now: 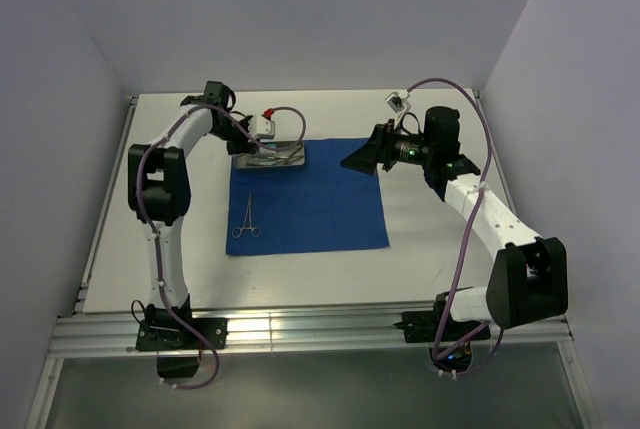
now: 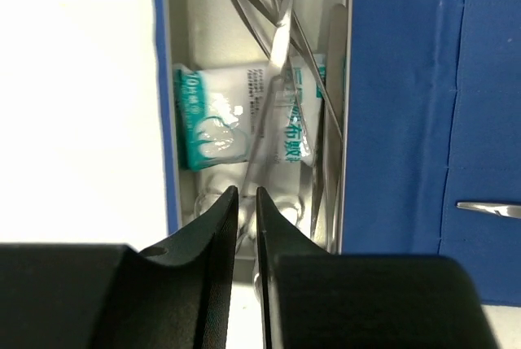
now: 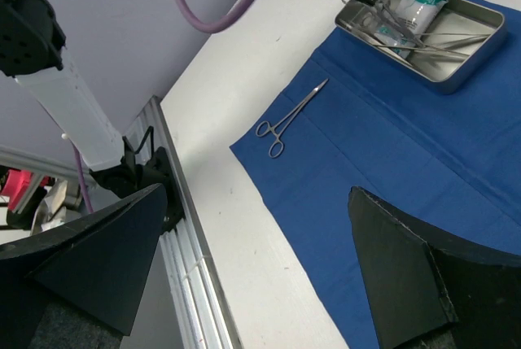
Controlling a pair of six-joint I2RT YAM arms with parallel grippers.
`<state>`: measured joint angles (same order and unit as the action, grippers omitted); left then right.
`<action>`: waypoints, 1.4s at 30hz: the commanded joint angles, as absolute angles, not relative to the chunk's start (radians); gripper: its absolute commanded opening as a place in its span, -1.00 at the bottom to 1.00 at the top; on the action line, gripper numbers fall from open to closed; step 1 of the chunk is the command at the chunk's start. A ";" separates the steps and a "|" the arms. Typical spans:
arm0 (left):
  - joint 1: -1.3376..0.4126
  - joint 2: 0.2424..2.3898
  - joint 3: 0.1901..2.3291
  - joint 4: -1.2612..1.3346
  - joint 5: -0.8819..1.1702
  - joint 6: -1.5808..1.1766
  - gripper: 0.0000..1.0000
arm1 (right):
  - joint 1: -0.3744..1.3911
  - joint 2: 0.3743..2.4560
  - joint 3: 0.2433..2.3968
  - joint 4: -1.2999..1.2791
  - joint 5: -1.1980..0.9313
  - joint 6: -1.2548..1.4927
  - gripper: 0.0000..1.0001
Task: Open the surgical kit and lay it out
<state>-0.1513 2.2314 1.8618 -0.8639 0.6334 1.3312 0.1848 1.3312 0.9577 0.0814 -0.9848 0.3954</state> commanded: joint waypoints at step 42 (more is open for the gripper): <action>-0.170 2.302 1.908 -0.864 0.649 1.319 -0.50 | 0.175 1.348 1.003 0.084 -1.012 0.374 0.99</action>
